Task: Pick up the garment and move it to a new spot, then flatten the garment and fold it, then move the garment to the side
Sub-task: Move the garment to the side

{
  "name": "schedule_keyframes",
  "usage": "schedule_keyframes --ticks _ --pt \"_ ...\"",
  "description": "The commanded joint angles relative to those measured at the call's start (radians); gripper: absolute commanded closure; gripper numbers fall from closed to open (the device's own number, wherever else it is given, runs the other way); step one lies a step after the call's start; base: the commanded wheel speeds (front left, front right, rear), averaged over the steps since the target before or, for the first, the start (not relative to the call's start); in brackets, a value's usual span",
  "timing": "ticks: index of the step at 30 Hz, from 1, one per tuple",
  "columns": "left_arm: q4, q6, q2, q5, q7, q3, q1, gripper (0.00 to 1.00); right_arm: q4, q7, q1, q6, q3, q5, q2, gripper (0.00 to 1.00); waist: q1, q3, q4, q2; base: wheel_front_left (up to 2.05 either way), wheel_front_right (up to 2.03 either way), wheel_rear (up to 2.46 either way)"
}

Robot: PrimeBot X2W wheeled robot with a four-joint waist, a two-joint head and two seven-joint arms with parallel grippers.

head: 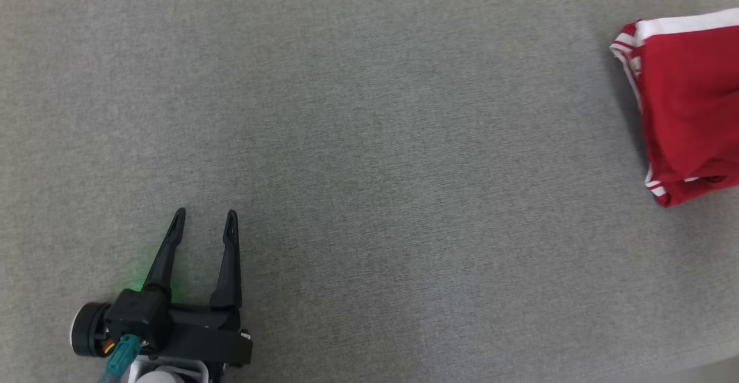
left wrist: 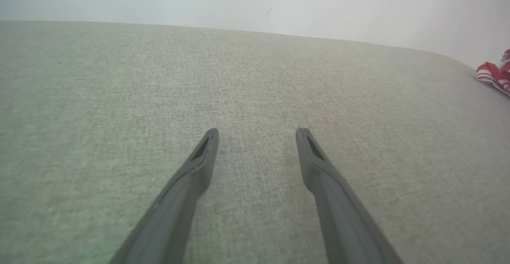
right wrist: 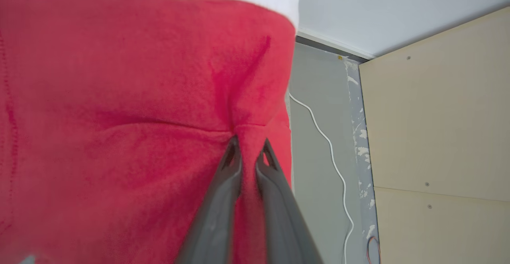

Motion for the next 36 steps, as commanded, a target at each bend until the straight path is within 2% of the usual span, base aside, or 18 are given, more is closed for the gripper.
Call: schedule_keyframes --ticks 1,11,12,13,14,20,23,30,36 --pt "-0.005 -0.005 0.008 0.007 -0.001 -0.002 -0.008 0.00 0.013 -0.018 0.008 -0.003 -0.011 -0.016 0.000 1.00 -0.0001 0.015 0.015 -0.0002 0.00 0.00 0.00" --pt "-0.019 0.002 0.023 0.012 0.011 -0.022 0.014 0.00 0.150 -0.127 0.040 -0.003 -0.129 -0.186 0.033 1.00 -0.0001 0.014 0.057 -0.0002 0.00 0.00 0.00" --pt "-0.022 0.002 0.023 0.014 0.010 -0.024 0.016 0.00 0.153 -0.135 0.042 -0.003 -0.139 -0.204 0.039 0.79 -0.0001 0.010 0.058 -0.0002 0.00 0.00 0.00" --pt "-0.022 0.006 0.023 0.014 0.009 -0.025 0.019 0.00 0.153 -0.145 0.043 -0.003 -0.150 -0.222 0.043 0.51 -0.0001 0.006 0.060 -0.0002 0.00 0.00 0.00" --pt "-0.022 0.008 0.024 0.018 0.009 -0.027 0.021 0.00 0.155 -0.156 0.045 -0.003 -0.164 -0.236 0.050 0.00 -0.0001 -0.001 0.061 -0.0002 0.00 0.00 0.00" --pt "-0.027 0.018 0.020 0.023 0.002 -0.035 0.037 0.00 0.118 -0.238 0.079 -0.003 -0.216 -0.297 0.103 0.00 -0.0001 -0.064 0.073 -0.0002 0.00 0.00 0.00" --pt "-0.022 0.021 0.016 0.020 0.000 -0.036 0.057 0.00 0.071 -0.333 0.128 -0.003 -0.227 -0.272 0.150 0.00 -0.0001 -0.129 0.084 -0.0002 0.00 0.00 0.00" --pt "-0.026 0.035 0.004 -0.012 -0.003 -0.012 0.119 0.00 -0.020 -0.468 0.249 -0.003 -0.203 -0.207 0.252 0.00 -0.0001 -0.264 0.116 -0.0002 0.00 0.00 0.00" --pt "-0.047 0.060 -0.004 -0.018 -0.003 0.024 0.181 0.00 -0.131 -0.505 0.405 -0.003 -0.189 -0.185 0.350 0.00 -0.0001 -0.354 0.144 -0.0002 0.00 0.00 0.00"
